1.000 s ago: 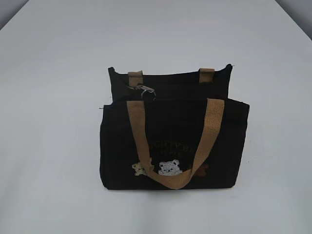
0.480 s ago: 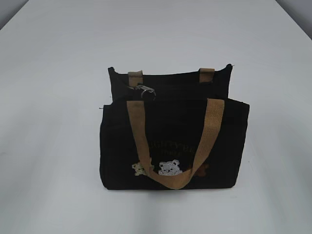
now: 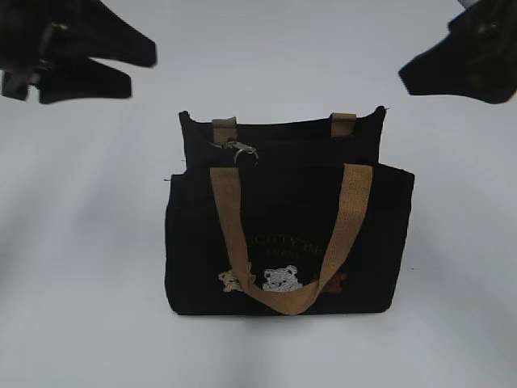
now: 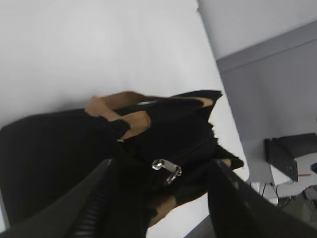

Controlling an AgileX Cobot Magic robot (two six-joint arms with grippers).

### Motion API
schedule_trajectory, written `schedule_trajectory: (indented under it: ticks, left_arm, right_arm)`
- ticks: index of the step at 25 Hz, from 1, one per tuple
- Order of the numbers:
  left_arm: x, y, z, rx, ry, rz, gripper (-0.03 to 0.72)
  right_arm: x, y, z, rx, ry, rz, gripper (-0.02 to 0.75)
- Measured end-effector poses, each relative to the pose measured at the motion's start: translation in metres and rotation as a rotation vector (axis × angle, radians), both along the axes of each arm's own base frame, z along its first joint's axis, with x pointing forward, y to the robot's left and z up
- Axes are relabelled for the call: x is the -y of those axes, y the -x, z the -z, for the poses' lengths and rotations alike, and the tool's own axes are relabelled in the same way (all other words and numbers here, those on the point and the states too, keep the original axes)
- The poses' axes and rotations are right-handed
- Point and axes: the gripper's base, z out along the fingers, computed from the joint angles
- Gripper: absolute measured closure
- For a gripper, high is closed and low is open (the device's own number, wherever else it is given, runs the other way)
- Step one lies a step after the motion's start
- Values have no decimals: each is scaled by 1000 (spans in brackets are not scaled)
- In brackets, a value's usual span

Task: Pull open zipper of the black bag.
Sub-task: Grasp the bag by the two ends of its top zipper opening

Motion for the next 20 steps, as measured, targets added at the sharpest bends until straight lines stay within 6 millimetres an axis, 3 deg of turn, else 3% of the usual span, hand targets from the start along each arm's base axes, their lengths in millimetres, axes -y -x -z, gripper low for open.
schedule_trajectory:
  ticks: [7,14,16,20]
  left_arm:
    - [40,-43,37,-240,-87,89,253]
    - [64,-59,70,-321,-113,122,275]
    - [66,-64,76,-318,-117,108,328]
    - [66,-72,73,-267,-123,82,523]
  right_arm:
    - [-23,-30,14,-60,36,-49,166]
    - [-32,-42,28,-113,21,-53,166]
    - [-40,-43,32,-102,29,-80,166]
    - [-69,-39,42,-56,80,-221,166]
